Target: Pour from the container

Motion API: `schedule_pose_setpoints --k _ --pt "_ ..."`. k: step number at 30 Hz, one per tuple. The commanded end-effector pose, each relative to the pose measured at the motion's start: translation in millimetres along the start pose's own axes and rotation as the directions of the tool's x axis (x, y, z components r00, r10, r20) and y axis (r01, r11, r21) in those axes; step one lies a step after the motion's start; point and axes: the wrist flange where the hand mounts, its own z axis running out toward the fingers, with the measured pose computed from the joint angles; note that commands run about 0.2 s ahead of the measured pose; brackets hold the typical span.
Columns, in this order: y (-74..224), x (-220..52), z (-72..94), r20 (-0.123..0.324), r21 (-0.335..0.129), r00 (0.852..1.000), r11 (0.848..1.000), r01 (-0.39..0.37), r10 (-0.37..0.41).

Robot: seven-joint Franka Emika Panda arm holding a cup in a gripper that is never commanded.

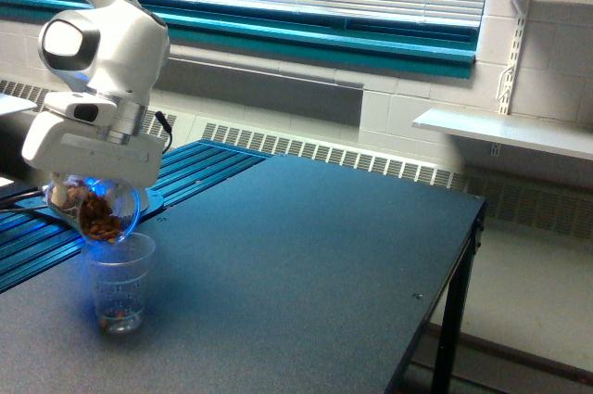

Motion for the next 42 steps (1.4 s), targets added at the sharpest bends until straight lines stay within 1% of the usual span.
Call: schedule_pose_setpoints --k 1,16,31,42 --pt "0.1 3.2 0.5 0.006 -0.01 1.0 1.0 0.024 -0.024" --pt "-5.8 4.9 1.5 0.015 -0.03 0.998 0.998 0.061 -0.061" --pt "-16.8 8.0 -0.8 0.013 -0.031 0.996 0.996 0.087 -0.087" --pt "-16.1 8.2 -0.3 0.014 -0.036 0.996 0.995 0.09 -0.089"
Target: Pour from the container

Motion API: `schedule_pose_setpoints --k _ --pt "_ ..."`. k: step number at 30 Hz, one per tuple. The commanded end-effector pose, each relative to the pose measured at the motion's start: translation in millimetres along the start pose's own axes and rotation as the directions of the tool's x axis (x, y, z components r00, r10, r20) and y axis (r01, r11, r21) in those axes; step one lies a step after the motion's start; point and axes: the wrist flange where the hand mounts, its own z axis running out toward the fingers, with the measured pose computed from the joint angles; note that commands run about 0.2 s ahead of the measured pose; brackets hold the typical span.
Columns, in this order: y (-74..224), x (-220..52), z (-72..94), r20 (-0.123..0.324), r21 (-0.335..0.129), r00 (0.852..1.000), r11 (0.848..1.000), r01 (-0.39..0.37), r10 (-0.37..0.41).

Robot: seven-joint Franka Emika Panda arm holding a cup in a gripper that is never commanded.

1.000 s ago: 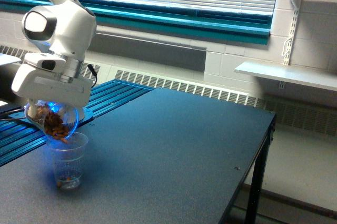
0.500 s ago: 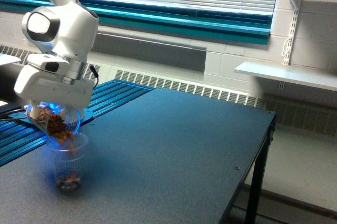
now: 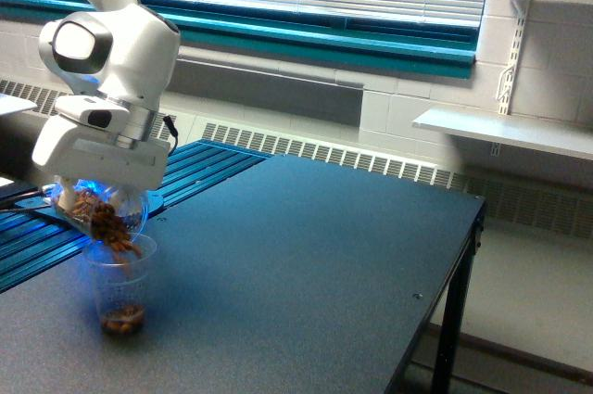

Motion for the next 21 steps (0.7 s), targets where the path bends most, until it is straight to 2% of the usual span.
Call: schedule_pose_setpoints --k 1,21 --pt "-0.5 2.9 -1.5 -0.002 -0.006 1.0 1.0 0.012 -0.012" --pt "5.4 0.1 -3.4 0.002 -0.013 1.0 1.0 0.017 -0.017"
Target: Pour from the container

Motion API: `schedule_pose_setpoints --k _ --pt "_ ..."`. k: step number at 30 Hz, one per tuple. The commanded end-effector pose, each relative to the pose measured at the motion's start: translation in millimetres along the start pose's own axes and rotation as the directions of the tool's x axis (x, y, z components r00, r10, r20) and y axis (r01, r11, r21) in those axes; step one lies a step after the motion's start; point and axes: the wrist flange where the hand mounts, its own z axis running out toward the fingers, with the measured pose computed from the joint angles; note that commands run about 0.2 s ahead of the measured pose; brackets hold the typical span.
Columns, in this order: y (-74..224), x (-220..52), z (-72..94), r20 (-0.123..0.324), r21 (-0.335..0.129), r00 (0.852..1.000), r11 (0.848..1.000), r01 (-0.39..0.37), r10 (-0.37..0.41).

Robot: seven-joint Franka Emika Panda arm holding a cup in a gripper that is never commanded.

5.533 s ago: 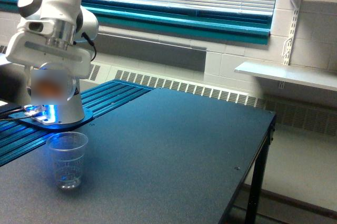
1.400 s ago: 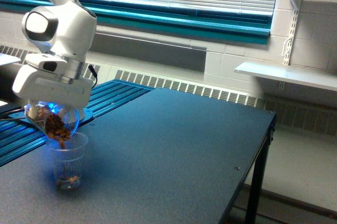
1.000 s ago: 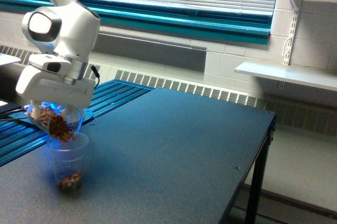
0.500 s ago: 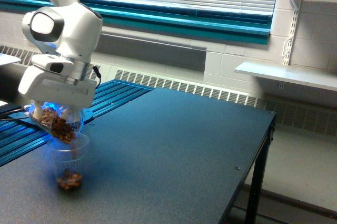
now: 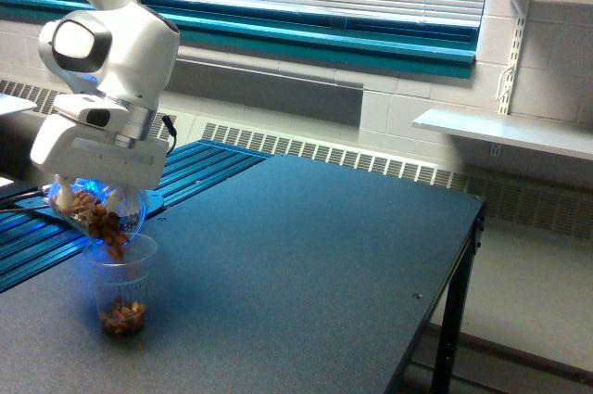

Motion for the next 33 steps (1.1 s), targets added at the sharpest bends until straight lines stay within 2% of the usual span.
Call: schedule_pose_setpoints --k 1,33 --pt "2.1 -0.5 -2.5 0.0 -0.004 1.0 1.0 0.016 -0.016" --pt "-0.6 -5.4 -1.2 0.023 -0.035 0.996 0.996 0.082 -0.081"
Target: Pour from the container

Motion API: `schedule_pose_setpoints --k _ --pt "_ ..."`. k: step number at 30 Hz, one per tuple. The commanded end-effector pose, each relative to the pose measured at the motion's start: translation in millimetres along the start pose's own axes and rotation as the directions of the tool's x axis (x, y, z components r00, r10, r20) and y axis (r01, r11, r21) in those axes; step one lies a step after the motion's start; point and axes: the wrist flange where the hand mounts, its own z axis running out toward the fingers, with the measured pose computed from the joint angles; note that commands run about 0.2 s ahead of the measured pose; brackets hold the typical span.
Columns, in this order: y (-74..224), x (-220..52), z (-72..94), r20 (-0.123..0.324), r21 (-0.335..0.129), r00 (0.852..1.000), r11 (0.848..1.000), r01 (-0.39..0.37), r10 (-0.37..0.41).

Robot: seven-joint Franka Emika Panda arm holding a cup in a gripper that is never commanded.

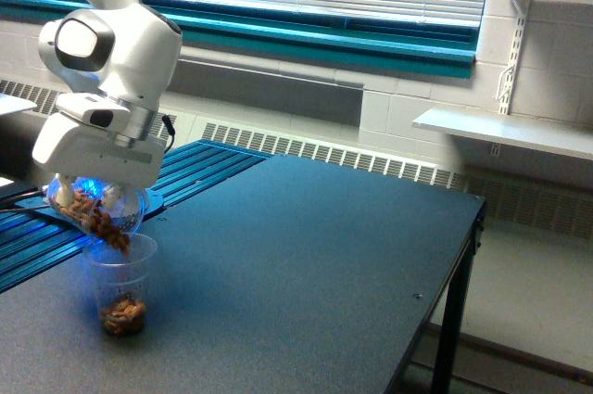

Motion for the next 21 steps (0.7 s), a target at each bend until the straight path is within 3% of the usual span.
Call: schedule_pose_setpoints --k 1,21 --pt "-0.6 1.2 -0.8 0.003 -0.01 1.0 1.0 0.027 -0.027" --pt "-2.0 14.2 -4.9 -0.005 -0.017 0.999 0.999 0.032 -0.032"
